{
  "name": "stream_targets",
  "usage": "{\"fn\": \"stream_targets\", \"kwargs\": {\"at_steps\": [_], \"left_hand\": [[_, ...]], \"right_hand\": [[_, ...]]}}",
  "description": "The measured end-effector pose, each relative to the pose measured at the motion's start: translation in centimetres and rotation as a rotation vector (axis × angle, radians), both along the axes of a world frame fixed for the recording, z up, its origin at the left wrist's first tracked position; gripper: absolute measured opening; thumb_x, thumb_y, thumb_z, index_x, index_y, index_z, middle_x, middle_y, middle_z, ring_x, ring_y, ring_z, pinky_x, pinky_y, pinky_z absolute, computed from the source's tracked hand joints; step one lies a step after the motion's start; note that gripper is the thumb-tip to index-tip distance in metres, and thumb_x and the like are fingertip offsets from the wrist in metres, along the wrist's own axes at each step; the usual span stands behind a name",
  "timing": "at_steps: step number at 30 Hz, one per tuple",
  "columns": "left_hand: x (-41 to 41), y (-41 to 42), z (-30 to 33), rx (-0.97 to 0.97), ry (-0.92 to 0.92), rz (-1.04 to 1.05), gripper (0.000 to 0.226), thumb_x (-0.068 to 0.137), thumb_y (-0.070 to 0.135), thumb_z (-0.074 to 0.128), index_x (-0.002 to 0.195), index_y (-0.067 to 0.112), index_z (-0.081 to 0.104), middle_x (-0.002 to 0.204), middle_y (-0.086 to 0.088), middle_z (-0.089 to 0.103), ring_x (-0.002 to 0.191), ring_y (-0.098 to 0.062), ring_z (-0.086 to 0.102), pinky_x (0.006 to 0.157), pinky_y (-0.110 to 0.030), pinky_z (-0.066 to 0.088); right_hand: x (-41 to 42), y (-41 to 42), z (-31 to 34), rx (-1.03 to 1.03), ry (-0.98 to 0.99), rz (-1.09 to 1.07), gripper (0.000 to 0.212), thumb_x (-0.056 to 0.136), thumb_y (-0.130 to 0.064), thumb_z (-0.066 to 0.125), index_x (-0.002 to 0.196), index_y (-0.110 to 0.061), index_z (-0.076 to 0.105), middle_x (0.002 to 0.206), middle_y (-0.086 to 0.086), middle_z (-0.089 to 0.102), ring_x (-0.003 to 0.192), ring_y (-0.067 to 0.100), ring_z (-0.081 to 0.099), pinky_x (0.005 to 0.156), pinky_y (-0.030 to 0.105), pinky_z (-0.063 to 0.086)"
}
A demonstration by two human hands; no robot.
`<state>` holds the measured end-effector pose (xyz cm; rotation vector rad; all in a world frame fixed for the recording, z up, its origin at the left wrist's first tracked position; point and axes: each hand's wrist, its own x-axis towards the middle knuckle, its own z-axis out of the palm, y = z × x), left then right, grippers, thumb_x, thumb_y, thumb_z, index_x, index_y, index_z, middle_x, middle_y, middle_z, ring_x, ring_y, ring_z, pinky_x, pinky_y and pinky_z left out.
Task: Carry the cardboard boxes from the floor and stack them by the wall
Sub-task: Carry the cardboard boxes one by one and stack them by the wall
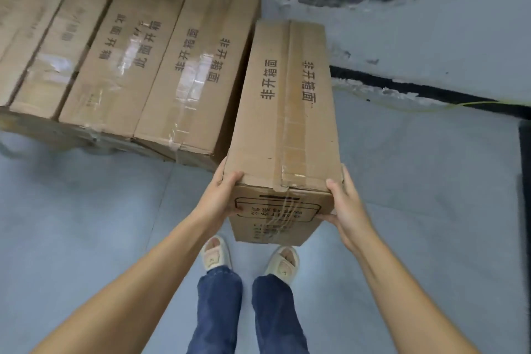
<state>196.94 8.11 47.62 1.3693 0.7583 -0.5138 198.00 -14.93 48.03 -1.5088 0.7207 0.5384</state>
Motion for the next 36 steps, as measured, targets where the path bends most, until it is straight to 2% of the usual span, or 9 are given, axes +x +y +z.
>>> {"fn": "stream_targets", "kwargs": {"at_steps": [4, 8, 16, 20, 22, 25, 30, 33, 36], "left_hand": [[-3.3, 0.5, -6.9, 0.042, 0.106, 0.059, 0.043, 0.098, 0.028, 0.043, 0.138, 0.041, 0.039, 0.105, 0.028, 0.063, 0.095, 0.004, 0.059, 0.088, -0.035, 0.047], [-5.1, 1.3, -9.9, -0.065, 0.309, 0.157, 0.053, 0.098, 0.038, 0.046, 0.147, 0.026, 0.028, 0.144, 0.004, 0.04, 0.131, -0.02, 0.039, 0.107, -0.057, 0.032], [1.3, 3.2, -11.0, -0.149, 0.352, 0.302, 0.055, 0.097, 0.035, 0.05, 0.14, 0.004, 0.036, 0.134, -0.016, 0.046, 0.123, -0.031, 0.046, 0.099, -0.048, 0.041], [6.5, 4.4, -11.6, -0.197, 0.268, 0.428, 0.025, 0.097, 0.023, 0.052, 0.118, 0.011, 0.05, 0.101, -0.008, 0.046, 0.09, -0.019, 0.05, 0.089, -0.041, 0.046], [8.1, 5.1, -12.3, -0.276, 0.246, 0.539, 0.021, 0.097, 0.018, 0.049, 0.117, 0.013, 0.053, 0.103, -0.008, 0.048, 0.095, -0.022, 0.05, 0.098, -0.041, 0.042], [8.4, 5.5, -13.2, -0.336, 0.234, 0.595, 0.01, 0.096, 0.016, 0.044, 0.101, 0.012, 0.052, 0.102, -0.01, 0.052, 0.1, -0.024, 0.052, 0.109, -0.041, 0.035], [6.3, 5.6, -12.4, -0.304, 0.21, 0.539, 0.014, 0.098, 0.017, 0.045, 0.086, 0.015, 0.052, 0.094, -0.004, 0.055, 0.087, -0.012, 0.055, 0.102, -0.042, 0.037], [5.2, 6.3, -9.9, -0.184, 0.195, 0.427, 0.01, 0.098, 0.019, 0.047, 0.099, 0.016, 0.057, 0.109, -0.003, 0.058, 0.105, -0.016, 0.055, 0.103, -0.044, 0.041], [4.0, 6.9, -5.5, -0.056, 0.151, 0.284, 0.038, 0.098, 0.02, 0.048, 0.135, 0.015, 0.044, 0.128, -0.007, 0.053, 0.117, -0.019, 0.054, 0.095, -0.04, 0.048]], "right_hand": [[-2.7, 1.5, -6.8, -0.047, 0.087, 0.068, 0.059, 0.092, -0.012, 0.041, 0.143, -0.041, 0.034, 0.127, -0.015, 0.06, 0.115, 0.012, 0.057, 0.098, 0.039, 0.049], [-5.1, 2.7, -9.7, -0.013, 0.18, 0.039, 0.054, 0.092, -0.008, 0.043, 0.133, -0.042, 0.046, 0.11, -0.021, 0.067, 0.103, 0.009, 0.064, 0.082, 0.033, 0.054], [1.9, 5.1, -10.9, -0.075, 0.118, -0.001, 0.056, 0.09, -0.008, 0.042, 0.139, -0.036, 0.041, 0.126, -0.013, 0.061, 0.11, 0.016, 0.06, 0.071, 0.032, 0.051], [6.7, 6.5, -12.6, -0.093, 0.041, 0.032, 0.056, 0.092, -0.008, 0.041, 0.144, -0.031, 0.036, 0.138, -0.011, 0.053, 0.109, 0.014, 0.057, 0.082, 0.039, 0.049], [8.1, 7.4, -13.7, -0.136, 0.019, 0.04, 0.056, 0.093, -0.01, 0.043, 0.145, -0.03, 0.037, 0.145, -0.011, 0.045, 0.11, 0.013, 0.055, 0.09, 0.038, 0.047], [8.3, 7.9, -15.1, -0.192, 0.005, 0.029, 0.055, 0.094, -0.009, 0.044, 0.145, -0.029, 0.038, 0.15, -0.011, 0.036, 0.133, 0.013, 0.04, 0.109, 0.044, 0.038], [7.4, 6.3, -15.0, -0.189, 0.046, 0.116, 0.051, 0.096, -0.011, 0.045, 0.144, -0.025, 0.039, 0.15, -0.007, 0.037, 0.126, 0.009, 0.044, 0.108, 0.041, 0.04], [6.4, 4.7, -12.8, -0.214, 0.069, 0.194, 0.048, 0.097, -0.014, 0.046, 0.144, -0.023, 0.041, 0.148, -0.004, 0.039, 0.115, 0.012, 0.054, 0.101, 0.042, 0.045], [4.5, 3.1, -8.2, -0.222, 0.005, 0.248, 0.044, 0.098, -0.016, 0.048, 0.142, -0.021, 0.043, 0.144, -0.002, 0.044, 0.106, 0.008, 0.057, 0.094, 0.036, 0.048]]}}
